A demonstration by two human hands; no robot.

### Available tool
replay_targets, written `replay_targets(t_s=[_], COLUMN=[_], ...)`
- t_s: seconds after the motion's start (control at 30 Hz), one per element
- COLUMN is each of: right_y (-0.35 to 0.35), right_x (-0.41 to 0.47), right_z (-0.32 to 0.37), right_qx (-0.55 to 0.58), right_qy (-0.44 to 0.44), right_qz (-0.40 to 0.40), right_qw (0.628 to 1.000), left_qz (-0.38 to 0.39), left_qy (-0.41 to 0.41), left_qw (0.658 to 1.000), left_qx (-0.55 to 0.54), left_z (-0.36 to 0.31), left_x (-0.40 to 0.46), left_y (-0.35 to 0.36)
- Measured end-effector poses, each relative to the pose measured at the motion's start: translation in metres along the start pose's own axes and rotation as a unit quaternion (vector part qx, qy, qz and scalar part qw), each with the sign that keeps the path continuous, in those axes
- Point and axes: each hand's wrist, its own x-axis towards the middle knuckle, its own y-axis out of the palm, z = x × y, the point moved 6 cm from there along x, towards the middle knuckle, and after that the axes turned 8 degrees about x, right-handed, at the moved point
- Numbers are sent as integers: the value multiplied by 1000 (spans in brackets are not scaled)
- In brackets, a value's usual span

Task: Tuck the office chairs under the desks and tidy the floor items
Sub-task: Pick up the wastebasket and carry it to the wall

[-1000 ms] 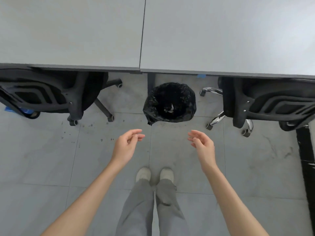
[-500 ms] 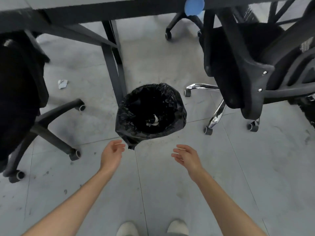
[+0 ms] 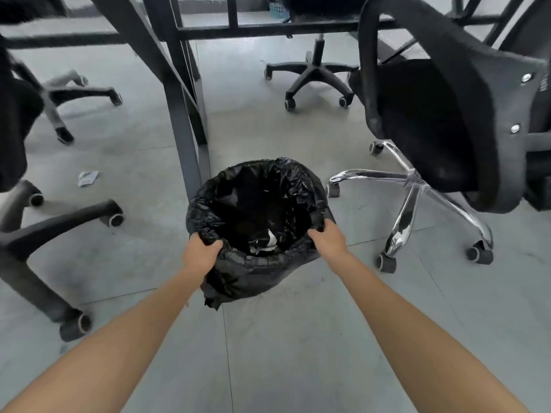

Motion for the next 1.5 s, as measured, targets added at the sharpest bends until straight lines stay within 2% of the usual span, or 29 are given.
replay_targets(t_s=[0.1, 0.2, 0.33, 0.5, 0.7, 0.8, 0.9, 1.13, 1.33, 1.5], right_y=[-1, -14, -32, -40, -71, -102, -142, -246, -313, -355], right_x=[-9, -20, -24, -33, -77, -126, -180, -349, -524, -651], right_z=[-9, -16, -23, -45, -34, -12, 11, 75, 132, 146], right_qx=[34, 20, -1, 1, -36, -45, -25, -3, 79, 146], right_qy=[41, 68, 56, 56, 32, 34, 71, 148, 218, 260], right_qz=[-17, -13, -24, -21, -70, -77, -92, -169, -296, -397], right_qw=[998, 997, 998, 998, 996, 995, 993, 974, 926, 868], left_qz=[-19, -23, 13, 28, 36, 55, 83, 148, 217, 295], left_qy=[-13, -3, 55, 115, 116, 114, 107, 123, 196, 301], left_qw=[999, 1000, 996, 992, 991, 989, 986, 962, 928, 869], left_qx=[-26, 0, 69, 45, 49, 72, 94, 193, 233, 258], left_z=[3, 6, 8, 0, -26, -51, -82, -171, -244, -294], left_x=[-7, -27, -36, -46, -88, -129, -179, -330, -453, -546], left_y=[-3, -11, -17, -12, -21, -37, -55, -116, -173, -178])
